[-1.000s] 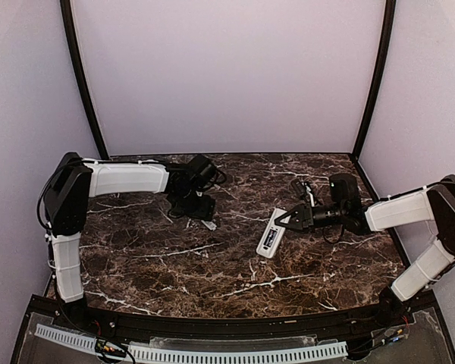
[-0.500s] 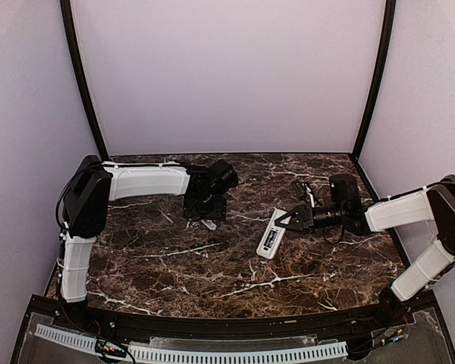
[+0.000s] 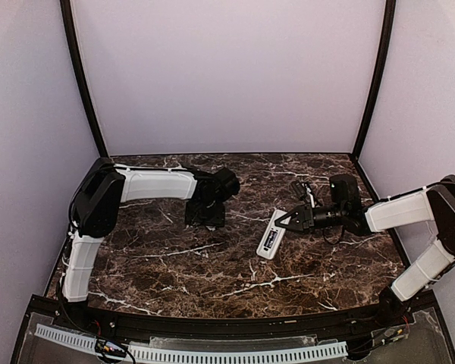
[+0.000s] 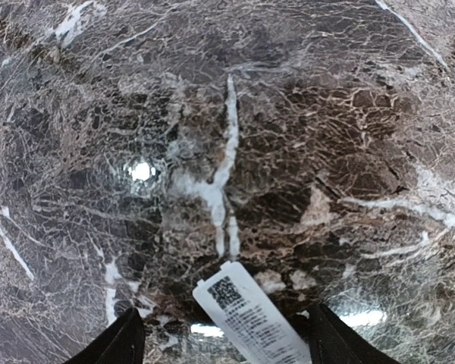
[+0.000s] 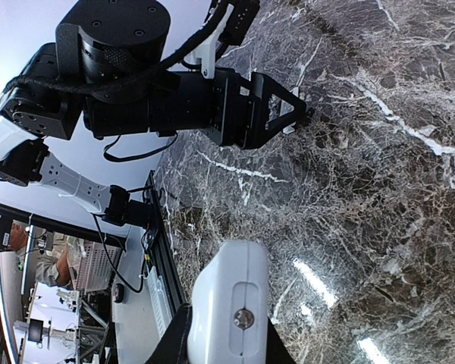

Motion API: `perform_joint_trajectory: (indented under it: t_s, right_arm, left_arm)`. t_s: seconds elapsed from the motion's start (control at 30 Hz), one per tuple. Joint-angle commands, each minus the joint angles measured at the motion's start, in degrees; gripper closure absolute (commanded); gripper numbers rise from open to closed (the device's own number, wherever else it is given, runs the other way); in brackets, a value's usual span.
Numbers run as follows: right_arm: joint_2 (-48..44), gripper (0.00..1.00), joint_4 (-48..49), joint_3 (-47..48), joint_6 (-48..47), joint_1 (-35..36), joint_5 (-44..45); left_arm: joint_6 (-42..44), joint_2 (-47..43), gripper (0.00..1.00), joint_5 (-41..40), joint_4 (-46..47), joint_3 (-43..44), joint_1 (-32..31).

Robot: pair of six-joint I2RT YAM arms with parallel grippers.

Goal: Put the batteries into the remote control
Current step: Adjust the battery cover at the center of the board.

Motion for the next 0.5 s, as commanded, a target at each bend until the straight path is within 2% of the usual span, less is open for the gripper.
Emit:
perform_joint_trajectory:
  t_s: [0.0,0.1,0.2,0.3,0.47]
  right_arm:
    - [-0.88,1.0,2.98,-0.22,0.34,-0.46,-1.28]
    - [-0.75,1.0,2.68,-0.1,0.19,-0.39,-1.26]
    - [-0.61,1.0,2.71,0.07,0.13,-0.38,-1.34]
    - [-0.61,1.0,2.68,0.17,0.13,-0.39,-1.41]
    - [-0.61,1.0,2.64,0.06,0.36,-0.44,-1.43]
  left_arm:
    - [0.4,0.3,0.26,0.89,-0.94,1.13,-0.16]
    - [0.4,0.35,0.29,1.07,-2.46,1.13,-0.17]
    - [1.88,-0.42,0.37,3.22,-4.36,0.24,-0.17]
    - [4.43,-2.75,0.43,5.0,-2.89,-3.34,-0.1]
    - [9.85,-6.79,0.48,7.88,0.82,-10.12,-0.18]
